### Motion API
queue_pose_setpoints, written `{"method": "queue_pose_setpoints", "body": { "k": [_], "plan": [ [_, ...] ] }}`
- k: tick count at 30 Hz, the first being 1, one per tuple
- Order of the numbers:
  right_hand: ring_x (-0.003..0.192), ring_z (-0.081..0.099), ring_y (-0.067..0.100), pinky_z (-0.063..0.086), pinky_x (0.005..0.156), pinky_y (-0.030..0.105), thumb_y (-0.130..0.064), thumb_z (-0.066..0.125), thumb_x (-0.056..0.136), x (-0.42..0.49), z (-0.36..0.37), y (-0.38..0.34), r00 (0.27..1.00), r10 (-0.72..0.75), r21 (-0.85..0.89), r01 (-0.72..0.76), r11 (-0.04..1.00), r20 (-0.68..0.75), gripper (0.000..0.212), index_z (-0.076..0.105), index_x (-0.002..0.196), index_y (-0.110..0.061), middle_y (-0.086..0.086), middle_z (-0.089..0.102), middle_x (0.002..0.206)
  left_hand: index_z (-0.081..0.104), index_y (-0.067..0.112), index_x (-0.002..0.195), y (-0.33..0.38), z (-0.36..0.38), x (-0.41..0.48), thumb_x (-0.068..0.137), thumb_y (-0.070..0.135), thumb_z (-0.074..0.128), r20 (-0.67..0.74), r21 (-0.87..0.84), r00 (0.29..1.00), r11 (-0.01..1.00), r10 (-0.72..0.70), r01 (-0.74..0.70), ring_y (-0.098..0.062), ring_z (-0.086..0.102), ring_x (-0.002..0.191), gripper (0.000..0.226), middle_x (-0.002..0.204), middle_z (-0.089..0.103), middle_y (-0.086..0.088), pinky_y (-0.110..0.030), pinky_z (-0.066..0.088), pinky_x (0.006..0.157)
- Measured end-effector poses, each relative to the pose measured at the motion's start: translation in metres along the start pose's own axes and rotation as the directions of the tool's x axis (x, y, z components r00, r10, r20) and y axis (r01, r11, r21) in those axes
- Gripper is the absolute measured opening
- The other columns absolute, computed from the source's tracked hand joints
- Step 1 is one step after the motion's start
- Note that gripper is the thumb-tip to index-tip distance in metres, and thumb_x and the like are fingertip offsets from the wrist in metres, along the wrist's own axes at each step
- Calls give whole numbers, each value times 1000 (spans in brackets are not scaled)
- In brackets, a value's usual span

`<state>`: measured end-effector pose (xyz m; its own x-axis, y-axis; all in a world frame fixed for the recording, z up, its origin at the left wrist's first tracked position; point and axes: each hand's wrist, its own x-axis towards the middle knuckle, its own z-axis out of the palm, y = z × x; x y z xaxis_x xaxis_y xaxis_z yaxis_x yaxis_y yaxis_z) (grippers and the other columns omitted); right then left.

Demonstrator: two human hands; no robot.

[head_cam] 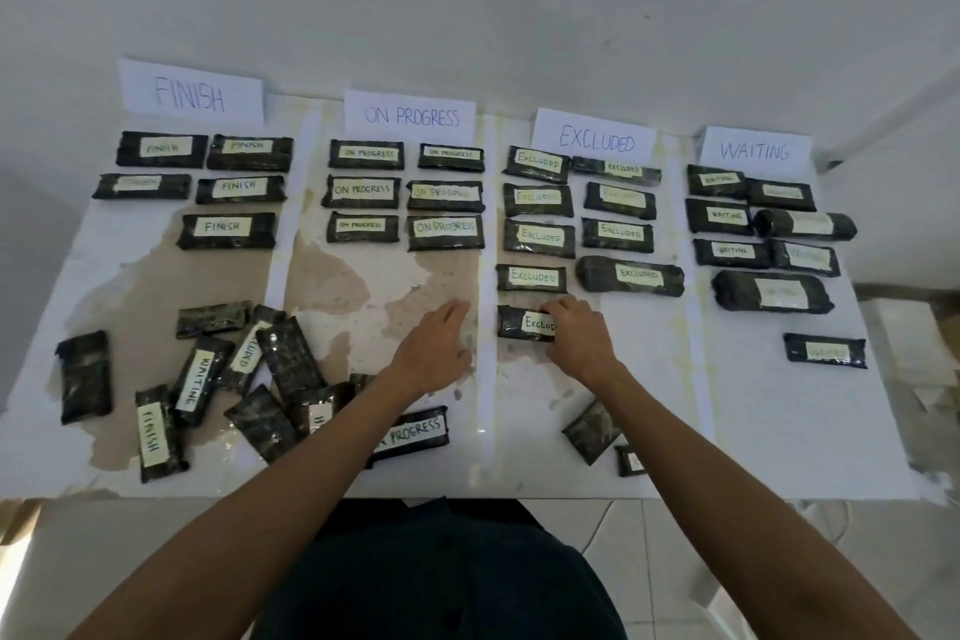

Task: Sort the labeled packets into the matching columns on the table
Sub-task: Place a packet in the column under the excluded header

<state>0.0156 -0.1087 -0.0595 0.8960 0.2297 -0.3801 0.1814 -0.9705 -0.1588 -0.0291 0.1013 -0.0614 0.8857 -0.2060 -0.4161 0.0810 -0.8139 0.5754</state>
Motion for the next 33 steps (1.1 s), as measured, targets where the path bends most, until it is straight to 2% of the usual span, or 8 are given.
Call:
{"method": "queue_pose_setpoints", "body": {
  "k": [7, 15, 20, 26, 33],
  "plan": [
    [109, 49, 32, 39, 89, 40, -12, 64, 79, 12, 6, 24, 997, -78, -13, 78, 997, -8, 50, 50, 127, -12, 12, 51, 124, 14, 12, 148, 25, 24, 25, 91, 19, 50, -12, 17, 1000, 1000, -22, 22, -25, 15, 142, 68, 157, 12, -7, -39, 26, 112],
    [117, 44, 31, 36, 92, 39, -13, 63, 81, 18, 12, 22, 983, -183, -19, 183, 983, 1, 52, 48, 131, -13, 11, 50, 123, 18, 11, 147, 32, 32, 35, 89, 18, 55, -51, 12, 998, 999, -45, 46, -28, 21, 140, 69, 156, 17, -8, -42, 30, 111],
    [114, 43, 33, 36, 93, 42, -18, 61, 81, 13, 11, 19, 982, -184, -63, 181, 981, -34, 53, 45, 131, -12, 13, 47, 125, 18, 14, 147, 28, 27, 21, 89, 18, 53, -100, -15, 992, 997, -72, 71, -26, 21, 140, 68, 156, 17, -7, -41, 30, 111],
    [116, 42, 30, 36, 93, 40, -27, 64, 81, 9, 5, -15, 964, -260, -54, 257, 965, -61, 52, 47, 128, -16, 8, 46, 126, 22, 16, 147, 3, 12, -15, 90, 22, 53, -193, -48, 976, 995, -100, 92, -26, 27, 138, 65, 153, 26, -6, -41, 31, 110],
    [120, 41, 32, 35, 96, 44, -17, 58, 85, 9, 9, -19, 980, -199, -96, 200, 975, 20, 48, 46, 132, -15, 12, 46, 130, 29, 16, 144, -18, 5, -38, 91, 21, 53, -202, -55, 970, 991, -133, 125, -25, 31, 134, 58, 149, 33, -6, -39, 34, 108]
  ]
}}
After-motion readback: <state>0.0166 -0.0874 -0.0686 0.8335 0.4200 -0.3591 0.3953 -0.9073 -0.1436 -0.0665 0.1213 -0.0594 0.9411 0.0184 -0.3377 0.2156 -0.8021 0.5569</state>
